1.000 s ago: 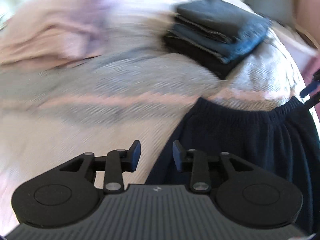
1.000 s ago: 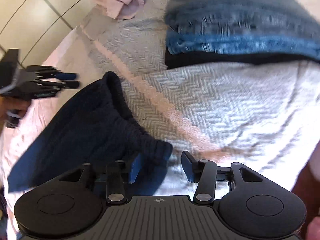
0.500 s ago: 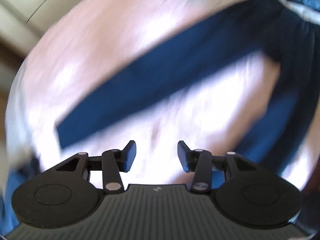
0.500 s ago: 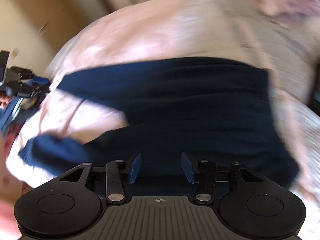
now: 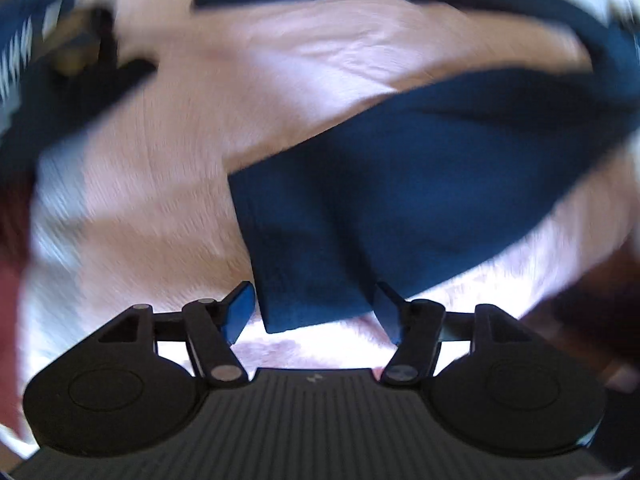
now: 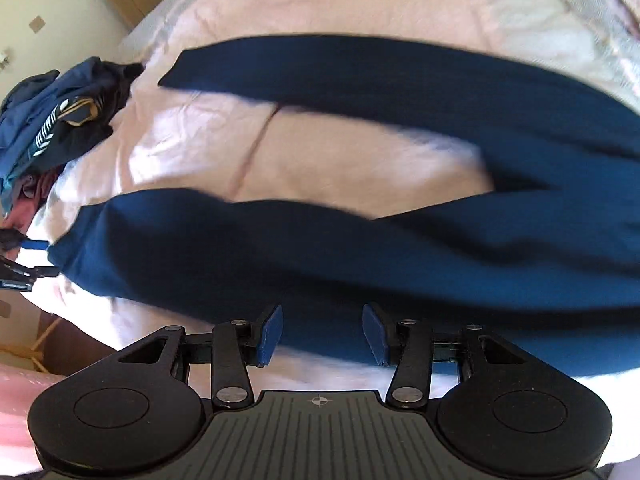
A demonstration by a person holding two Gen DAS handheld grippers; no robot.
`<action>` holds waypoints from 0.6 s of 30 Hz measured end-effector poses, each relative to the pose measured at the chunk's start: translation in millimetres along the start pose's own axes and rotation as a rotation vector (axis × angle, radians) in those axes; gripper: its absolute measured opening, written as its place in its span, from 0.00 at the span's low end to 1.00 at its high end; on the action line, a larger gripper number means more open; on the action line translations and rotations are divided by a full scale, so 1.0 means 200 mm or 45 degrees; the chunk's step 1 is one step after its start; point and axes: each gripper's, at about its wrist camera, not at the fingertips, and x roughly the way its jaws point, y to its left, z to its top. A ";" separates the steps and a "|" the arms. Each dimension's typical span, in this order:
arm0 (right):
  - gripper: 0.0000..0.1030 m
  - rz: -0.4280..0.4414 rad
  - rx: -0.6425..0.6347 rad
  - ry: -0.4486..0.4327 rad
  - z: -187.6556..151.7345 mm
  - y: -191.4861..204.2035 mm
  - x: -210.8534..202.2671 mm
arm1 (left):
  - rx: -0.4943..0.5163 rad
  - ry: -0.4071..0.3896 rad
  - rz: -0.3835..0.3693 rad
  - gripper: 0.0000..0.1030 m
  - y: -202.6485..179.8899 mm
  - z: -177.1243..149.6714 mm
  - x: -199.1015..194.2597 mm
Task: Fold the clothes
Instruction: 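Grasp a sweatpants leg with the left gripper and straighten it on the bed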
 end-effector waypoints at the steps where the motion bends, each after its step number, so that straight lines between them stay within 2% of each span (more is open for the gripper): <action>1: 0.47 -0.007 0.005 0.020 0.01 0.05 0.02 | -0.044 -0.007 -0.031 0.38 0.04 -0.03 0.00; 2: 0.47 -0.013 0.006 0.038 0.02 0.09 0.04 | -0.089 -0.015 -0.062 0.10 0.09 -0.05 0.00; 7: 0.47 -0.045 0.003 0.090 0.01 0.20 0.04 | -0.301 -0.047 -0.211 0.11 0.30 -0.17 0.00; 14: 0.47 -0.066 0.178 0.082 -0.09 0.13 0.01 | -0.256 0.060 -0.154 0.11 0.20 -0.20 0.05; 18: 0.47 -0.078 0.289 0.081 -0.13 0.03 -0.01 | -0.231 0.105 -0.128 0.16 0.18 -0.21 0.03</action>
